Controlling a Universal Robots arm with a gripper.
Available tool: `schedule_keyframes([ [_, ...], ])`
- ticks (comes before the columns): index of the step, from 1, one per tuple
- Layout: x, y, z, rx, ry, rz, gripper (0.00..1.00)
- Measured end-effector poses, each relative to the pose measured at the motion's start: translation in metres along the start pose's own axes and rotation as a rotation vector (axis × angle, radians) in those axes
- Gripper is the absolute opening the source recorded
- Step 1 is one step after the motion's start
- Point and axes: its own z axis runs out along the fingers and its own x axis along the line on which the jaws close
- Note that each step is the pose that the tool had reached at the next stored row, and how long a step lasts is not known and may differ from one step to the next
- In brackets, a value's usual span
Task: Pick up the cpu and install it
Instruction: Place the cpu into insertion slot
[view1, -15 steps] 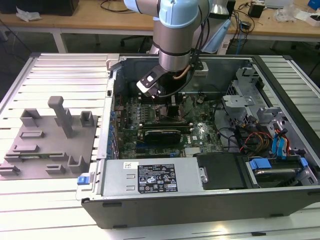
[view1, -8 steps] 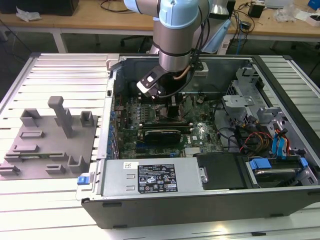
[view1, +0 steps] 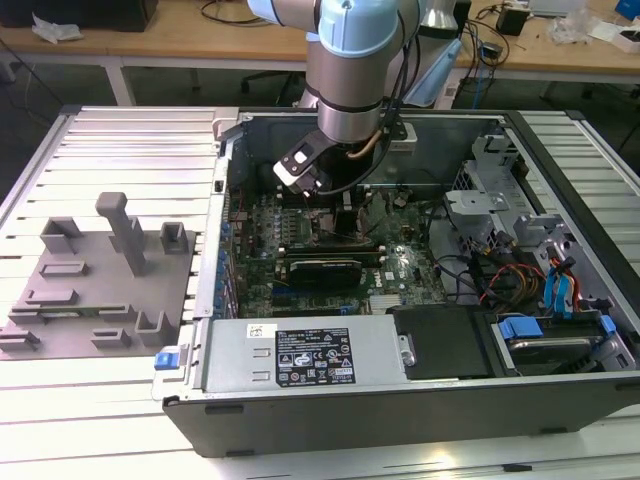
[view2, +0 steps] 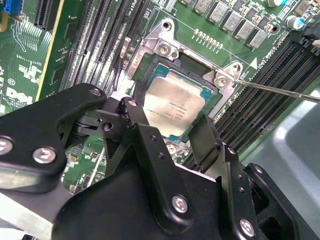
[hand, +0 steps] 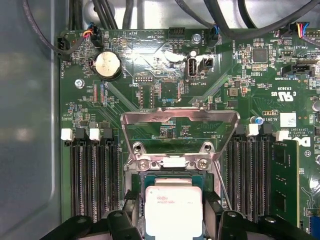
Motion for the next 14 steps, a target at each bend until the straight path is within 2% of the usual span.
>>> schedule_keyframes([
  [14,0.0,0.001,0.0,-0.0001,0.0005,0.0,0.62],
])
